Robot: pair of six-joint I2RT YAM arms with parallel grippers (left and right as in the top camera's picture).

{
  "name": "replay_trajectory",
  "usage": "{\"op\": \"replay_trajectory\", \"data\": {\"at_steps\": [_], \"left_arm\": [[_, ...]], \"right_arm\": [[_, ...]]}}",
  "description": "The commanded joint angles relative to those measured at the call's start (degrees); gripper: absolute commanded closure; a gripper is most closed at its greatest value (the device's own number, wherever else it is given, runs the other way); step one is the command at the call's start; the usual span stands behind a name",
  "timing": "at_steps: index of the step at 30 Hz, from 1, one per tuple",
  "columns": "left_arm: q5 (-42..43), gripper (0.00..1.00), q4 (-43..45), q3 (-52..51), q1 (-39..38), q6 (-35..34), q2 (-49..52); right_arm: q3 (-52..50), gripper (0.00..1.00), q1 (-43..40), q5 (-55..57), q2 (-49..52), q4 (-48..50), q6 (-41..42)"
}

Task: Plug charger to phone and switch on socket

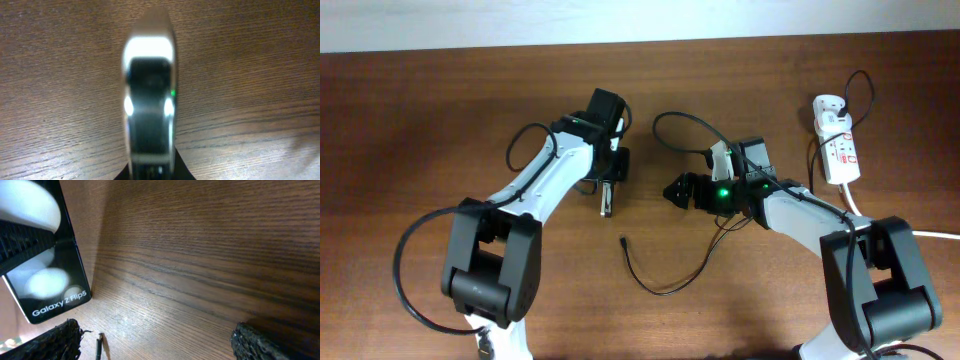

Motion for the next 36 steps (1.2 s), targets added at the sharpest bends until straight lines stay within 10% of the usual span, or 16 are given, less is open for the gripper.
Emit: {"op": "replay_trajectory", "data": {"at_steps": [1, 8, 11, 16, 24, 36], "left_arm": [[-2.6, 0.92, 0.42, -1.49, -0.48, -0.98, -0.44], [-1.86, 1.0, 0.68, -1.27, 0.02, -1.01, -0.72], [12.37, 1.0, 0.98, -1.2, 6.01, -1.01, -1.77], [34.6, 1.0, 0.96, -1.22, 18.12, -0.92, -1.75], [34.51, 1.0, 0.63, -1.86, 21.35, -0.31, -1.75], [33.9, 1.0, 0.37, -1.86, 21.35, -0.28, -1.75]], "right_arm": [[-0.07, 0.01, -0.11, 4.61, 0.22, -0.96, -0.9], [1.2, 0.13, -0.22, -0.87, 0.11, -0.68, -1.14], [8.85, 0.39, 1.95, -1.73, -0.46, -13.53, -5.51], [14.99, 0.45, 14.51, 7.82, -0.46, -25.2, -6.38], [14.93, 0.46, 39.65, 42.77, -0.28, -26.47, 7.23], [14.95, 0.63, 42.16, 44.19, 4.83, -23.12, 7.19]]}}
